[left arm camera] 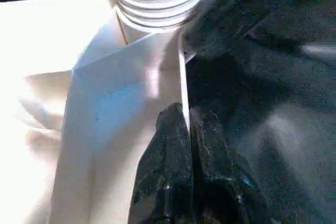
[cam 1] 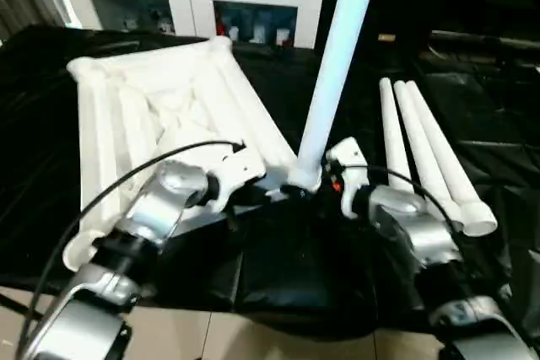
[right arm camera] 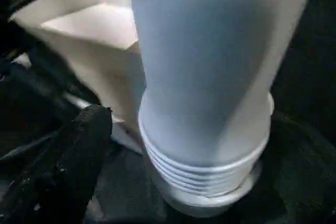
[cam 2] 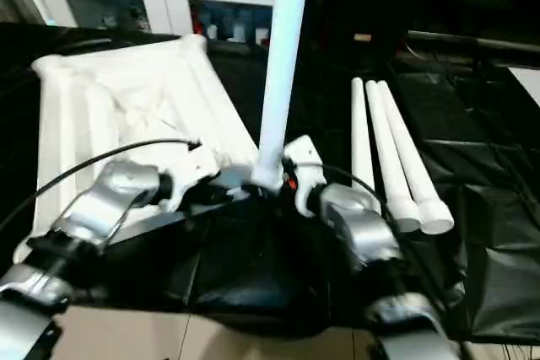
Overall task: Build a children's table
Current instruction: Rotate leg to tighten
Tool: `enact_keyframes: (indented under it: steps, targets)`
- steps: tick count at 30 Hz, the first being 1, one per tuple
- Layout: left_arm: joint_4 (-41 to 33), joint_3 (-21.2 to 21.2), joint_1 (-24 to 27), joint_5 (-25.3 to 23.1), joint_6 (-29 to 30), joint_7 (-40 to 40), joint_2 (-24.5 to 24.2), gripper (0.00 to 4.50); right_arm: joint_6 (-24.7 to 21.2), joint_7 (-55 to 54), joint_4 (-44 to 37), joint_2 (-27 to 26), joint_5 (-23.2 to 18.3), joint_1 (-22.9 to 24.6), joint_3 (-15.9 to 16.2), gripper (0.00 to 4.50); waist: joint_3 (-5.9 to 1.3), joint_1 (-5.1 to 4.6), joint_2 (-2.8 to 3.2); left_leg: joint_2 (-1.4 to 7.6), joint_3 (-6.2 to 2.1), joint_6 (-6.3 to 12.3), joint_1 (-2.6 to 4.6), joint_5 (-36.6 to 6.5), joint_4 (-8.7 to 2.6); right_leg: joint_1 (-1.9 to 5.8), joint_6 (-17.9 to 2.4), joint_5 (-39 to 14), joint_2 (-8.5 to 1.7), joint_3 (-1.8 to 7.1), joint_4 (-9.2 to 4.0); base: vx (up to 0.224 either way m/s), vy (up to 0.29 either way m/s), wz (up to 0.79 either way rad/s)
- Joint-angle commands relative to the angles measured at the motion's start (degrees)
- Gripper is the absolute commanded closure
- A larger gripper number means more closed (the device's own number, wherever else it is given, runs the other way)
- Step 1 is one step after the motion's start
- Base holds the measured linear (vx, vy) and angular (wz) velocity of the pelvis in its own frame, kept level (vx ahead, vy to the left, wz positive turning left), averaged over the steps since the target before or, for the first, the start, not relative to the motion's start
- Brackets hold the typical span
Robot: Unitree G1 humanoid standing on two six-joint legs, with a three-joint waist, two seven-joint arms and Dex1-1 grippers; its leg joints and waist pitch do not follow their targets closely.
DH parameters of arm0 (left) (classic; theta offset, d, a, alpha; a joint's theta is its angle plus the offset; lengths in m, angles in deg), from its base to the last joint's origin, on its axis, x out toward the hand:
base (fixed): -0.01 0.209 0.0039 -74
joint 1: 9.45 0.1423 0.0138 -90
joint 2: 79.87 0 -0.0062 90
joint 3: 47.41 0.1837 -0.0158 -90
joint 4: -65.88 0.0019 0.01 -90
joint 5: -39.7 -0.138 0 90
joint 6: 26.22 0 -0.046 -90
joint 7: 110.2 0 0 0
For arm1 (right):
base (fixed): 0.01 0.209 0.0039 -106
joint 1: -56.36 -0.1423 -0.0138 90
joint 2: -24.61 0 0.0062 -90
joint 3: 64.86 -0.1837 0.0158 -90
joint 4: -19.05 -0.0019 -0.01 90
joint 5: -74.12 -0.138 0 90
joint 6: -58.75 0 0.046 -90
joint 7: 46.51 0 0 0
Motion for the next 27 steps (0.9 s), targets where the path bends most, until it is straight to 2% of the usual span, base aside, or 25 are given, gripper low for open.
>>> enact_keyframes:
  steps: [1,3,7,10,13,20,22,24,25,27]
  targets:
    - [-1.8,2.7,1.8,1.8,-2.2,-5.0,-0.3,4.50,-0.2,3.0,-2.3,1.2,-1.8,0.9,0.1,0.05,-3.02,-0.06,0.14,3.51,-0.52,10.47,0.24,5.8,-2.89,3.35,-18.0,16.7,-4.81,3.21,-2.62,0.000,0.000,0.00]
    - [-3.6,2.6,2.5,2.9,-1.9,-7.6,-1.6,4.50,0.2,6.1,-4.2,2.6,-3.1,1.7,-0.2,0.05,-3.10,0.15,0.17,3.61,-0.49,10.46,0.46,5.8,-2.79,3.25,-18.1,16.6,-4.63,3.20,-2.45,0.000,0.000,0.00]
    - [-5.0,2.8,3.3,3.4,-2.6,-9.7,-3.7,4.50,1.2,11.7,-7.7,4.7,-5.2,3.2,-0.2,0.05,-3.15,0.19,0.21,3.45,-0.39,11.11,0.20,7.0,-2.53,3.27,-18.4,17.7,-4.69,3.07,-2.19,0.000,0.000,0.00]
    - [-5.0,2.5,3.6,3.4,-3.1,-10.2,-4.2,4.50,1.4,13.8,-8.7,5.4,-5.7,3.7,0.2,0.05,-3.18,0.12,0.14,3.39,-0.35,10.72,0.20,6.5,-2.50,3.25,-18.3,16.7,-4.72,3.06,-2.25,0.000,0.000,0.00]
    - [-4.8,2.4,3.7,3.2,-3.6,-10.4,-4.5,4.50,2.3,15.2,-8.7,6.0,-5.3,4.3,1.1,0.05,-3.31,0.11,-0.11,3.26,-0.32,10.67,0.09,7.0,-2.39,3.40,-18.2,17.3,-4.63,3.07,-2.13,0.000,0.000,0.00]
    - [-4.8,2.6,3.8,3.4,-3.7,-10.6,-4.9,4.50,3.9,15.0,-6.9,5.7,-3.8,4.5,2.2,0.05,-3.38,0.15,-0.16,3.14,-0.28,10.60,0.00,7.3,-2.14,3.35,-18.3,16.6,-4.64,3.09,-1.99,0.000,0.000,0.00]
    - [-4.6,2.6,3.7,3.3,-3.8,-10.5,-4.8,4.50,4.1,14.5,-6.2,5.2,-3.5,4.1,2.3,0.39,-3.36,0.14,-0.15,3.14,-0.28,10.45,-0.02,7.3,-2.12,3.30,-18.4,16.3,-4.60,3.07,-1.93,0.000,0.000,0.00]
    - [-4.5,2.6,3.7,3.3,-3.8,-10.5,-4.8,4.50,4.4,14.3,-5.9,5.1,-3.1,4.0,2.6,0.42,-3.35,0.12,-0.16,3.13,-0.28,10.27,-0.05,6.8,-2.10,3.35,-18.4,15.8,-4.63,3.10,-1.97,0.000,0.000,0.00]
    - [-4.5,2.7,3.6,3.3,-3.9,-10.4,-4.8,4.50,4.6,14.2,-5.7,5.1,-2.9,3.9,2.8,0.64,-3.34,0.16,-0.11,3.15,-0.28,10.06,-0.01,6.5,-2.12,3.32,-18.3,15.2,-4.63,3.09,-2.01,0.000,0.000,0.00]
    - [-4.3,2.8,3.5,3.2,-4.1,-10.3,-4.8,4.50,5.5,14.0,-5.0,5.2,-2.1,3.8,3.4,0.76,-3.32,0.12,-0.11,3.14,-0.27,9.75,0.01,6.2,-2.12,3.26,-18.2,14.7,-4.57,3.08,-2.00,0.000,0.000,0.00]
